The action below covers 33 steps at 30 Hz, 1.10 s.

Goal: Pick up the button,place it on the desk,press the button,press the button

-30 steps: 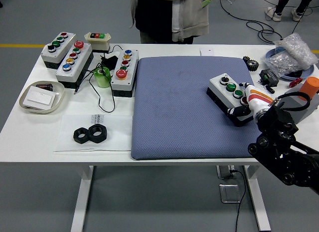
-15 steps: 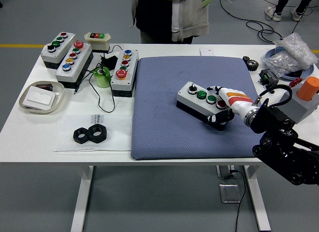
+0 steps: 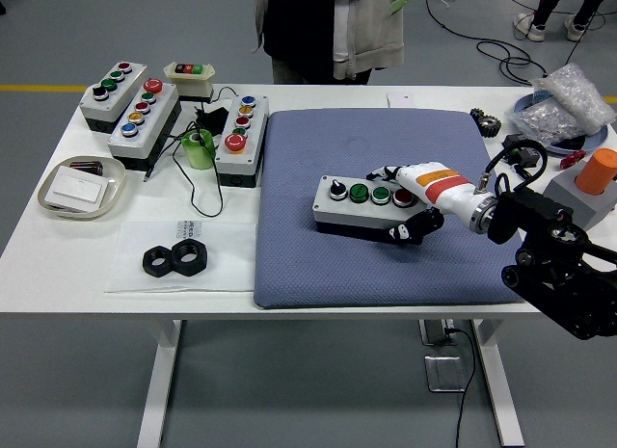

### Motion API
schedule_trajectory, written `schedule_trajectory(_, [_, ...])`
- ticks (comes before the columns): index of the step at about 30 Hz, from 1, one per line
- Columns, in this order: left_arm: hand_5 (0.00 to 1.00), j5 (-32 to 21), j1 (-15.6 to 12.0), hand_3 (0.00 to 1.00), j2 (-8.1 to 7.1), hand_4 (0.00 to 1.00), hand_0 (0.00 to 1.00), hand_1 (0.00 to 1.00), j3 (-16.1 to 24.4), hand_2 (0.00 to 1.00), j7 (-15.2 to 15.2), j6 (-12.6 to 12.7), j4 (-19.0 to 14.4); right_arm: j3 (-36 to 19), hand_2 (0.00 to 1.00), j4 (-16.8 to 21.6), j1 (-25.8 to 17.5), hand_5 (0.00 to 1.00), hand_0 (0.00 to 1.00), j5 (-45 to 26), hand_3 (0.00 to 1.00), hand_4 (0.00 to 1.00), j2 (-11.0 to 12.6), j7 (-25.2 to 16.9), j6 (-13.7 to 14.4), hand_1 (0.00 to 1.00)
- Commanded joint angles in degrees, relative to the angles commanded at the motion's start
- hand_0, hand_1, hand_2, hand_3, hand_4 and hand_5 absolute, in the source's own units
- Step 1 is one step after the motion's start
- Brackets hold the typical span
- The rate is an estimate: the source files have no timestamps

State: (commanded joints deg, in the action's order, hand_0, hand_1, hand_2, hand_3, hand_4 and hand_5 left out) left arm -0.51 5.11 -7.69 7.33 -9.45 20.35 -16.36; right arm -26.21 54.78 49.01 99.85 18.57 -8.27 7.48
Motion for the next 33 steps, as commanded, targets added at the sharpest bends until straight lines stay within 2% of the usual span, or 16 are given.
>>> schedule_trajectory(7, [0.998, 0.3, -0.1, 0.818, 0.00, 0.594, 0.777, 0.819, 0.1, 0.899, 0.0, 0.0, 0.0, 2.5, 0.492, 0.4, 0.5, 0.070, 0.582, -2.5, 0.620, 0.784, 1.6, -1.9, -1.5, 0.496])
schedule_trajectory(15, [0.998, -0.2, 0.0, 0.820, 0.02, 0.593, 0.776, 0.818, -0.2, 0.899, 0.2, 0.1, 0.0, 4.7, 0.494, 0.6, 0.7, 0.071, 0.585, -6.6, 0.620, 0.784, 3.1, -4.7, -0.2, 0.497])
schedule_trajectory(16, [0.998, -0.3, 0.1, 0.821, 0.02, 0.593, 0.777, 0.818, -0.2, 0.899, 0.3, 0.1, 0.0, 4.8, 0.507, 0.6, 0.7, 0.071, 0.614, -6.5, 0.655, 0.784, 3.2, -4.8, -0.1, 0.524])
schedule_trajectory(21, [0.998, -0.4, 0.2, 0.821, 0.04, 0.593, 0.777, 0.818, -0.3, 0.899, 0.3, 0.1, 0.0, 4.9, 0.507, 0.4, 1.0, 0.071, 0.614, -4.7, 0.655, 0.784, 3.4, -3.5, -1.9, 0.524])
schedule_trajectory(22, [0.998, -0.5, 0.2, 0.822, 0.03, 0.593, 0.778, 0.818, -0.3, 0.899, 0.3, 0.1, 0.0, 5.0, 0.620, 0.5, 1.1, 0.076, 0.682, -3.8, 0.865, 0.795, 3.4, -3.0, -2.9, 0.614])
schedule_trajectory(27, [0.998, -0.3, 0.3, 0.822, 0.04, 0.593, 0.778, 0.818, -0.2, 0.899, 0.2, 0.1, 0.0, 5.1, 0.620, 0.6, 1.4, 0.076, 0.682, -1.7, 0.865, 0.795, 3.3, -1.6, -4.9, 0.614])
schedule_trajectory(28, [0.998, -0.3, 0.3, 0.823, 0.04, 0.592, 0.777, 0.818, -0.2, 0.899, 0.2, 0.1, 0.0, 5.1, 0.925, 0.6, 1.4, 0.088, 0.921, -1.4, 0.998, 0.942, 3.3, -1.5, -5.0, 0.822])
schedule_trajectory(33, [0.998, -0.3, 0.3, 0.823, 0.05, 0.592, 0.777, 0.818, -0.2, 0.899, 0.2, 0.1, 0.0, 4.4, 0.925, 0.8, 1.2, 0.088, 0.921, -0.8, 0.998, 0.942, 3.3, -1.6, -4.1, 0.822])
